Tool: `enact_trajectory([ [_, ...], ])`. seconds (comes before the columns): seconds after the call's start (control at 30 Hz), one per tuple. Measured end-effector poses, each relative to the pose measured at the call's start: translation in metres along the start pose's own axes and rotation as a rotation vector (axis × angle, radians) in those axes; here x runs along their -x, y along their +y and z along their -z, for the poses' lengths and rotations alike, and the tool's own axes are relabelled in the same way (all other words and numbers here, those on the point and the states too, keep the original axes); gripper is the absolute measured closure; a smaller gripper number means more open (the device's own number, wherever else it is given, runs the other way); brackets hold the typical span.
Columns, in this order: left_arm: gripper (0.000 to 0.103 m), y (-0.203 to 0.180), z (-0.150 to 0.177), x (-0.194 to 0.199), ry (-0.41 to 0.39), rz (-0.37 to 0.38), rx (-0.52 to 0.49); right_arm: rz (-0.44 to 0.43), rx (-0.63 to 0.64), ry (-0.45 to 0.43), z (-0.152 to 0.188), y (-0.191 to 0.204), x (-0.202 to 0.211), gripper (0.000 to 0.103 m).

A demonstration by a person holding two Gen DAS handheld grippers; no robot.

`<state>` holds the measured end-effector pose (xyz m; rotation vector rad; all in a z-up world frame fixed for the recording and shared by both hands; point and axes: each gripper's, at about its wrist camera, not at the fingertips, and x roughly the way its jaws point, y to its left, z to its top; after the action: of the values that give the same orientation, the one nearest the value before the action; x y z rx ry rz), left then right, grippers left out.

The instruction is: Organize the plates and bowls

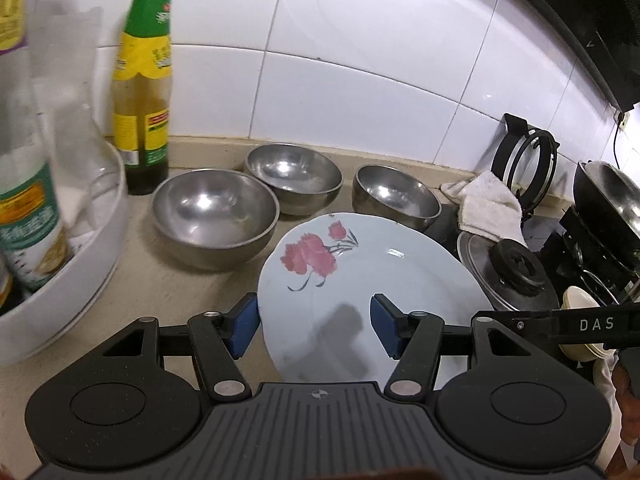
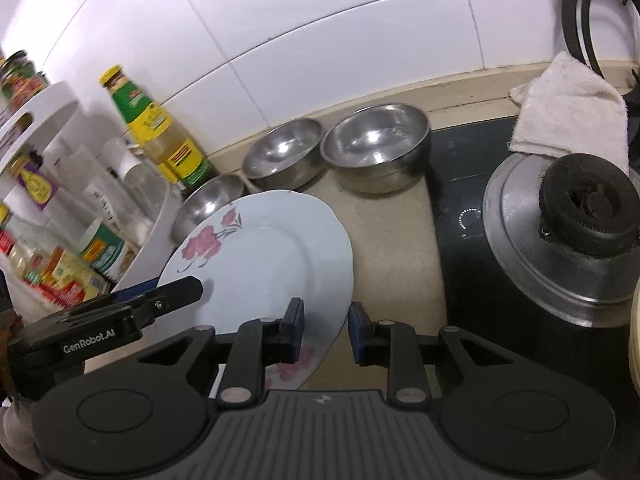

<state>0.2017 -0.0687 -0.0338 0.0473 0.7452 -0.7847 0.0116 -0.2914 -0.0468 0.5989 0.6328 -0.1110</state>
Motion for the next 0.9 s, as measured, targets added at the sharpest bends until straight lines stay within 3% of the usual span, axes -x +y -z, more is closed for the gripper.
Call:
enact_trajectory([
  [0.43,0.035,0.001,0.045,0.047,0.019,-0.041,0.041,-0.055,0.071,0.090,0.042,0.018,0.021,0.079],
  [0.9,0.034,-0.010,0.068,0.083,-0.019,-0.082,0.057,-0.093,0.127,0.096,0.061,0.025,0.042,0.079],
])
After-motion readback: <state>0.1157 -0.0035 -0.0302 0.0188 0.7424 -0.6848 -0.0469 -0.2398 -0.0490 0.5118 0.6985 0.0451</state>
